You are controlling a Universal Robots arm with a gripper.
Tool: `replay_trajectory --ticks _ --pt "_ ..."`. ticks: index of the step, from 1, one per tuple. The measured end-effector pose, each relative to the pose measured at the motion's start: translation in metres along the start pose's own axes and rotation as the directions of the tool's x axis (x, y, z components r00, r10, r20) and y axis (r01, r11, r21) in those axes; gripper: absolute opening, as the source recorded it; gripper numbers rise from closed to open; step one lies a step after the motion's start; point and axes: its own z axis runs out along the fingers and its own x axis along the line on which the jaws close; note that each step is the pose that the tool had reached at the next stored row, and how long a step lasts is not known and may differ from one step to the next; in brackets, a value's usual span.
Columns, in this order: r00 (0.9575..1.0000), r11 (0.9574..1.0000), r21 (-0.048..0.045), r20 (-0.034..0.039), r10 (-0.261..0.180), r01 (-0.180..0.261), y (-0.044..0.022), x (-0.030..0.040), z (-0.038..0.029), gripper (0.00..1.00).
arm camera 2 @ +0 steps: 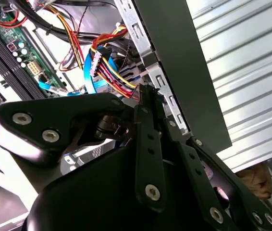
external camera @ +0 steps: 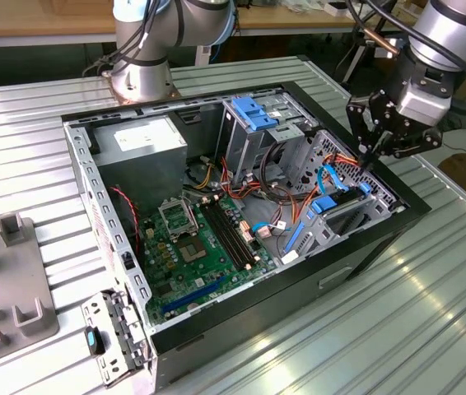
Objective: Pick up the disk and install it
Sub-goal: 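Insert the second disk wire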
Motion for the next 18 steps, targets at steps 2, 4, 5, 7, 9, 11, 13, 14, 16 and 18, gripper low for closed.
replay_trajectory --ticks 2,4,5,7,9,11,13,14,16,18 --pt "0.9999 0.9999 -0.0005 -0.0015 0.015 -0.015 0.0016 -0.001 0.0005 0.16" --pt "0.9994 0.9994 -0.0013 -0.0038 0.035 -0.036 0.003 -0.002 0.0008 0.16" --pt "0.9984 0.9984 -0.0019 -0.0059 0.056 -0.056 0.0035 -0.0023 0.001 0.16" --pt "0.9952 0.9952 -0.0031 -0.0102 0.098 -0.098 0.0041 -0.0027 0.0015 0.16" --pt "0.9928 0.9929 -0.0036 -0.0124 0.119 -0.119 0.0043 -0.0028 0.0018 0.16" --pt "0.9871 0.9872 -0.0044 -0.0167 0.159 -0.159 0.0047 -0.003 0.0024 0.16" --pt "0.9813 0.9815 -0.005 -0.0202 0.191 -0.191 0.0049 -0.0031 0.0029 0.16" --pt "0.979 0.9792 -0.0052 -0.0213 0.203 -0.203 0.005 -0.0032 0.0032 0.16" --pt "0.9681 0.9684 -0.0057 -0.0264 0.249 -0.249 0.0052 -0.0033 0.0039 0.16" --pt "0.9551 0.9555 -0.006 -0.0315 0.295 -0.295 0.0054 -0.0034 0.0049 0.16"
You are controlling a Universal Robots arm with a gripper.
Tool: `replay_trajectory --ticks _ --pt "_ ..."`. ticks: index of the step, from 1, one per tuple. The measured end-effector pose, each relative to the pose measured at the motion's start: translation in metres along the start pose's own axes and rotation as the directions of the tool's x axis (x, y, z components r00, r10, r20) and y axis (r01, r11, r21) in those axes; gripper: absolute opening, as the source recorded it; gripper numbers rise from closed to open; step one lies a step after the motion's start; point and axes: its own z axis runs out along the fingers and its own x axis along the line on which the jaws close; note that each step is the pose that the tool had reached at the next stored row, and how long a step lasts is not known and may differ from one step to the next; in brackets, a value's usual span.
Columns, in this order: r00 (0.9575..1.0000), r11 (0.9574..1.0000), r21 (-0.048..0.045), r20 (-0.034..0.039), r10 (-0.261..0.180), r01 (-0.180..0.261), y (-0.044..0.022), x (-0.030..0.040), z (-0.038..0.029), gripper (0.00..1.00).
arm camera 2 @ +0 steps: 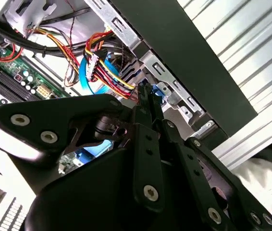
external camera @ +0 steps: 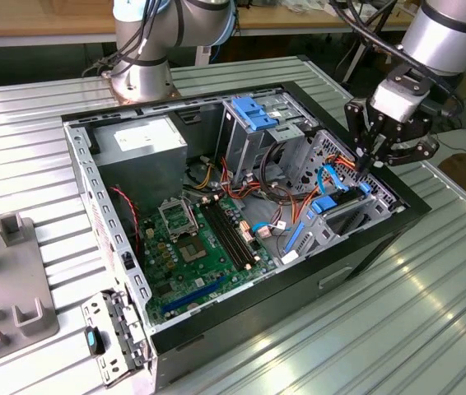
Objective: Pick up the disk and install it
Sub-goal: 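Insert the second disk wire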
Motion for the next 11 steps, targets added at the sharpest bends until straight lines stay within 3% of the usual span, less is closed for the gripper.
replay_trajectory --ticks 5,8,11 --pt "0.9977 0.9977 -0.0022 -0.007 0.067 -0.067 0.0002 -0.0001 0.0018 0.16" --pt "0.9971 0.9972 -0.0024 -0.0078 0.075 -0.075 0.0002 0.0 0.0019 0.16" --pt "0.9949 0.9949 -0.003 -0.0102 0.101 -0.101 0.0044 -0.0013 0.002 0.16"
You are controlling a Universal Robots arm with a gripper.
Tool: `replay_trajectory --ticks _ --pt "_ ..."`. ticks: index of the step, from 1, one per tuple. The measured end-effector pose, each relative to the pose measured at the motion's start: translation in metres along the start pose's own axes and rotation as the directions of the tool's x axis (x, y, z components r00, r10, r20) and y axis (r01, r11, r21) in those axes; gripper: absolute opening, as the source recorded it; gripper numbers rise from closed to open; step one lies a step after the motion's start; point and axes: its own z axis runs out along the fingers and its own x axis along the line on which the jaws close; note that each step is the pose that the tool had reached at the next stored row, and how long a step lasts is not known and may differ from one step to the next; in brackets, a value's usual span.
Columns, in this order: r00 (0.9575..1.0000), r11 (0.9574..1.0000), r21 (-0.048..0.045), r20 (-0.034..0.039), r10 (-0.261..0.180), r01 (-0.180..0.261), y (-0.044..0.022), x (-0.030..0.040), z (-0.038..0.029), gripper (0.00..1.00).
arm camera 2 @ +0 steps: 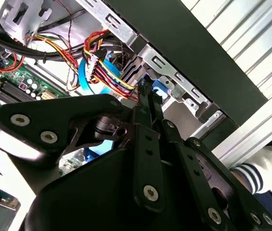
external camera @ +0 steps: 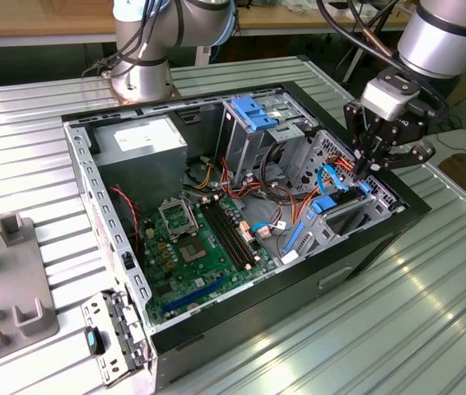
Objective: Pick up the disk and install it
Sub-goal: 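Insert the second disk wire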
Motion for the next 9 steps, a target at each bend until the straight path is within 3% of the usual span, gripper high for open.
replay_trajectory --ticks 3,5,6,7,9 --pt "0.9981 0.9982 -0.002 -0.0065 0.061 -0.061 0.002 -0.0004 0.0007 0.16" --pt "0.9978 0.9978 -0.0017 -0.0027 0.067 -0.067 0.0082 -0.0015 0.0004 0.16" --pt "0.9976 0.9976 -0.0009 0.0049 0.069 -0.069 0.0087 -0.0016 0.0005 0.16" --pt "0.997 0.9974 0.0018 0.0281 0.072 -0.073 0.009 -0.0004 0.0009 0.16" --pt "0.9968 0.9972 0.0017 0.0284 0.074 -0.074 0.01 0.0045 0.0013 0.16"
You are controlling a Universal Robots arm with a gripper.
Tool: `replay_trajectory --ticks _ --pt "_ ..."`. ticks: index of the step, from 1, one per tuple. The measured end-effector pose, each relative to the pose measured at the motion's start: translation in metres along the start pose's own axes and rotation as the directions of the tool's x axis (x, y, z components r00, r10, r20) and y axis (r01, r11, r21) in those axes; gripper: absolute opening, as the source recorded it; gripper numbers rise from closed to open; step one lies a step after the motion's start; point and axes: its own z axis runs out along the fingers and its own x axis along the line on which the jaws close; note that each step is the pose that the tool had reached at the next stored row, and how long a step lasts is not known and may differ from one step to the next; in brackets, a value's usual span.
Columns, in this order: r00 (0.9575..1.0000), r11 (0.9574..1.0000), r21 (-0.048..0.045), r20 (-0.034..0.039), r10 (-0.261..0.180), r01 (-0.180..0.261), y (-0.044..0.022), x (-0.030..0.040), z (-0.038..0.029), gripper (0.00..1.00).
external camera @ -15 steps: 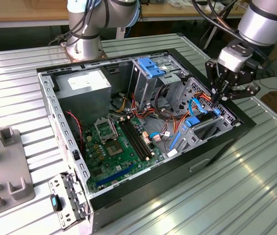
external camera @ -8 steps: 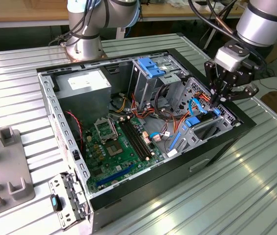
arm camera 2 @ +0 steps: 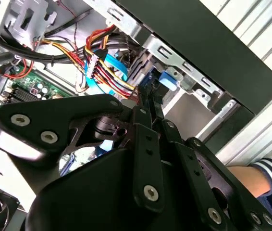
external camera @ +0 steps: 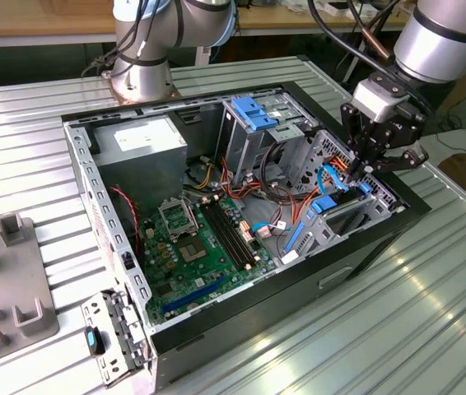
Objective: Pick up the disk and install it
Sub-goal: 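Insert the second disk wire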
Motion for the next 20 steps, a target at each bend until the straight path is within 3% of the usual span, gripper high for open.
replay_trajectory --ticks 1,3,6,7,8,10,11,14,20 --pt "1.0 1.0 0.0001 0.0004 0.001 -0.001 0.0004 0.0034 0.0003 0.16" --pt "0.9999 1.0 0.0017 0.015 0.003 -0.003 0.0006 0.0054 0.0005 0.16" --pt "0.9996 1.0 0.003 0.0274 0.006 -0.006 0.0013 0.0113 0.0006 0.16" --pt "0.9991 1.0 0.0044 0.0417 0.008 -0.008 0.0014 0.0123 0.0006 0.16" --pt "0.9977 0.9999 0.007 0.0675 0.01 -0.011 0.0015 0.0131 0.0006 0.16" --pt "0.9962 0.9999 0.0089 0.086 0.013 -0.014 0.0016 0.0142 0.0006 0.16" --pt "0.9958 0.9998 0.0092 0.0898 0.015 -0.016 0.0017 0.015 0.0006 0.16" --pt "0.9956 0.9997 0.0093 0.0904 0.023 -0.024 0.0023 0.0198 0.0006 0.16" --pt "0.9939 0.9987 0.0103 0.0991 0.049 -0.05 0.0037 0.0207 0.0032 0.16"
